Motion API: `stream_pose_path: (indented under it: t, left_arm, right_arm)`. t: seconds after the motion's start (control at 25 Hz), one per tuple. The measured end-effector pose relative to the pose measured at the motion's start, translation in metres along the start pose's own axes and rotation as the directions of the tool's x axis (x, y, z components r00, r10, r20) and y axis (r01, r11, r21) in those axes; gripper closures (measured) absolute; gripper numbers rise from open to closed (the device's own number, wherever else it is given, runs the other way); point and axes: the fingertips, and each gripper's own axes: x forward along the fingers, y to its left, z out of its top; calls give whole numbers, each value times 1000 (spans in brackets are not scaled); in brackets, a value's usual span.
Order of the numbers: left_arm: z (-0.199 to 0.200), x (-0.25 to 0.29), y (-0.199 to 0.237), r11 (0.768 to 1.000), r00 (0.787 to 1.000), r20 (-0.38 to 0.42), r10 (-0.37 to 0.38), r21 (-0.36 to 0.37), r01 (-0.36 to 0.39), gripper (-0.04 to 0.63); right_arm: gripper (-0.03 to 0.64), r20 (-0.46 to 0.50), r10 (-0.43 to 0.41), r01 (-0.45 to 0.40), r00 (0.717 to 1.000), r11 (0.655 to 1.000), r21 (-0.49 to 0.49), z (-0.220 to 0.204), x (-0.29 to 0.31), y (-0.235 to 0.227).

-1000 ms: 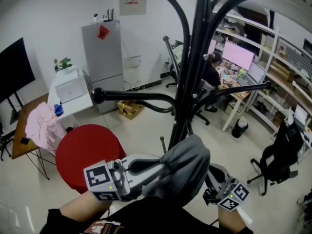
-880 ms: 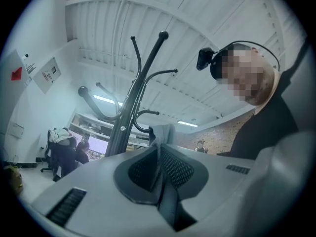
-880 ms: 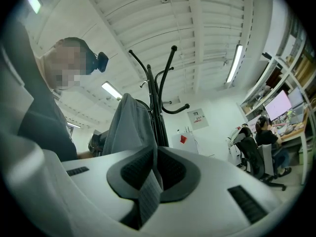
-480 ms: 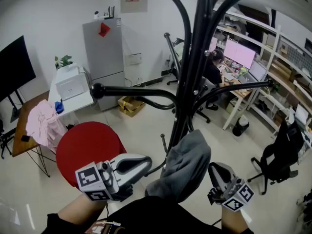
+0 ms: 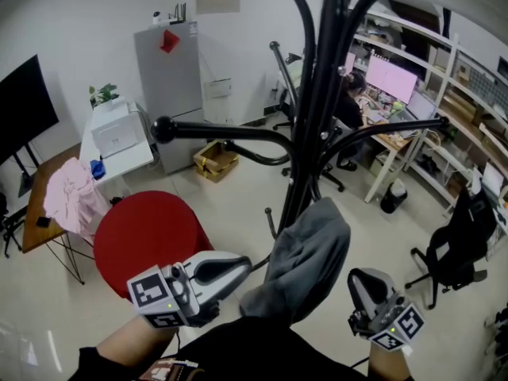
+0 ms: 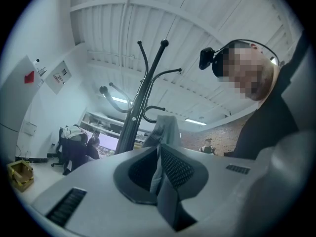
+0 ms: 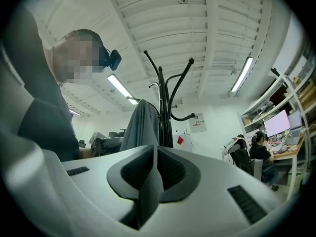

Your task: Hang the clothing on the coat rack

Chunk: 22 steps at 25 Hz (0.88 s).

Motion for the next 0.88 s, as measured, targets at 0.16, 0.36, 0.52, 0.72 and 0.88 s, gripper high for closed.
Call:
stream_pose_path:
  t: [0.16, 0.36, 0.52, 0.72, 0.88]
  left_arm:
    - [-5, -16, -3, 999, 999, -33, -24, 25, 24, 578]
    - [-7, -53, 5, 999, 996, -70, -51, 10, 52, 578]
    - [-6, -102, 18, 999, 995, -95, -41, 1, 42, 578]
    - [2, -179, 41, 1000, 994, -102, 29, 7, -28, 578]
    - [7, -248, 65, 992, 986, -115, 124, 13, -124, 578]
  right_arm:
    - [584, -31, -29, 28, 999, 999, -16, -9, -2, 23]
    - [584, -48, -44, 44, 998, 999, -4, -17, 15, 72]
    - [584, -83, -17, 16, 996, 1000, -17, -36, 52, 125]
    - [584, -107, 76, -75, 991, 997, 16, -64, 119, 182]
    - [584, -150, 157, -150, 976, 987, 55, -93, 184, 215]
